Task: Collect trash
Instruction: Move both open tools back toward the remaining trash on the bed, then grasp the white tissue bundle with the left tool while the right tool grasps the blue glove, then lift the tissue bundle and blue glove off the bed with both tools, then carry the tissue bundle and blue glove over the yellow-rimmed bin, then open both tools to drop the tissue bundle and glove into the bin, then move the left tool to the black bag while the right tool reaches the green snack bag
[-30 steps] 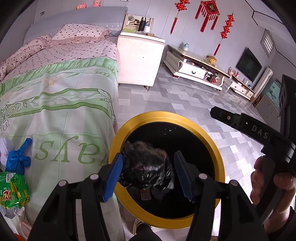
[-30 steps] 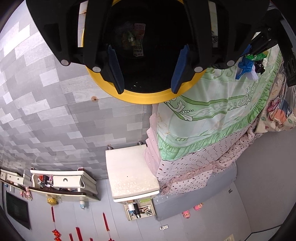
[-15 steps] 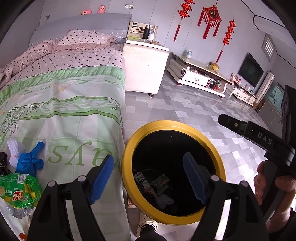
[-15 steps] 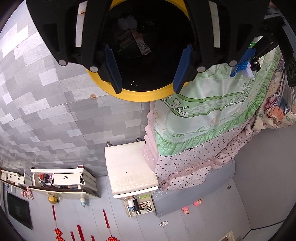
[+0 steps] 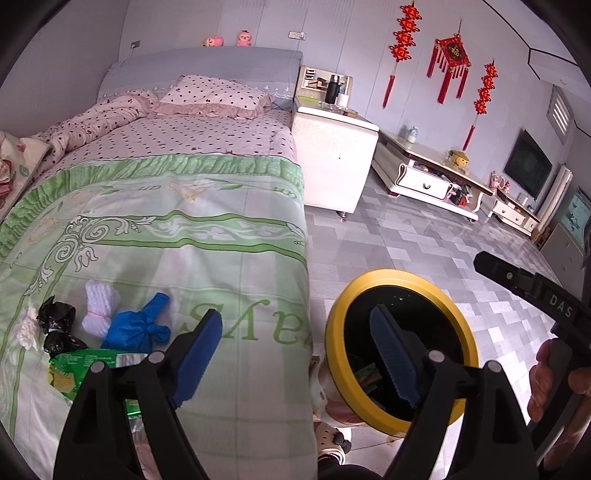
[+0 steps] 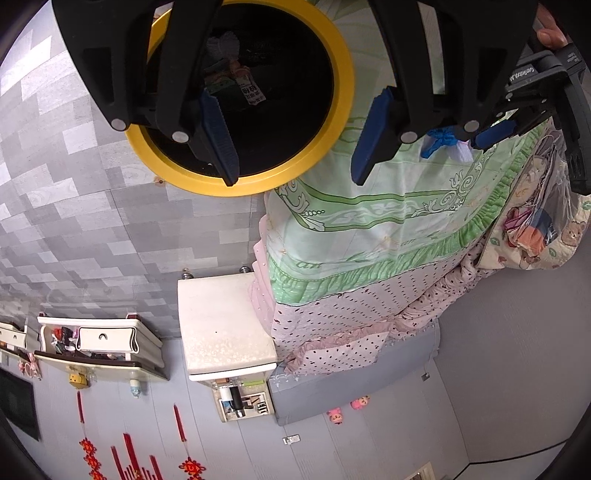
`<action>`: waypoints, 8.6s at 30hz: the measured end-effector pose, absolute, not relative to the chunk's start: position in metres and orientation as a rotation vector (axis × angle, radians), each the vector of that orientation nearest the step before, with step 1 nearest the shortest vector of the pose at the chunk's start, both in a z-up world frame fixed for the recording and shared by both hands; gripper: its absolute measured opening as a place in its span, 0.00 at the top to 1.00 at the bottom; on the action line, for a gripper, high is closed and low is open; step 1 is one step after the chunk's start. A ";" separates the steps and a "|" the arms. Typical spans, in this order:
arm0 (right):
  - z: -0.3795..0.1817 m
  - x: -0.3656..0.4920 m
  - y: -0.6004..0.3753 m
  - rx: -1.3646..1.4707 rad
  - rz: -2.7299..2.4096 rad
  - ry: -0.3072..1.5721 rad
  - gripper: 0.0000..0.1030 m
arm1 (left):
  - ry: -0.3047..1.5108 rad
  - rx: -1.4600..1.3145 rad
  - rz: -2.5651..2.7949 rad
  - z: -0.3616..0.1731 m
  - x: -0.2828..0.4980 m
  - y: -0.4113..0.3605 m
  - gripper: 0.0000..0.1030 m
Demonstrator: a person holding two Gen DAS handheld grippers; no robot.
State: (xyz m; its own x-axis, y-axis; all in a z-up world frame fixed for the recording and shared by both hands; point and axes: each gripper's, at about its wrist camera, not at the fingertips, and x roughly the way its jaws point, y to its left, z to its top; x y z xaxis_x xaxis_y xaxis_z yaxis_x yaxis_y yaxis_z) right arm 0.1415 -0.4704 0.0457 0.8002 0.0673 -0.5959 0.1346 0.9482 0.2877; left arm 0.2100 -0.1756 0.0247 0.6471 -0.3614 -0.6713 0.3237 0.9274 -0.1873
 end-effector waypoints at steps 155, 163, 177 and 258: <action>0.048 0.204 -0.263 0.102 0.284 0.752 0.81 | 0.792 -0.144 0.090 0.017 0.231 0.076 0.73; 0.060 0.189 -0.303 0.133 0.243 0.723 0.81 | 0.781 -0.130 0.022 0.032 0.227 0.034 0.73; 0.067 0.169 -0.367 0.177 0.159 0.699 0.81 | 0.779 -0.087 -0.135 0.043 0.225 -0.054 0.73; 0.058 0.152 -0.375 0.181 0.142 0.622 0.36 | 0.826 -0.054 -0.119 0.012 0.246 -0.060 0.21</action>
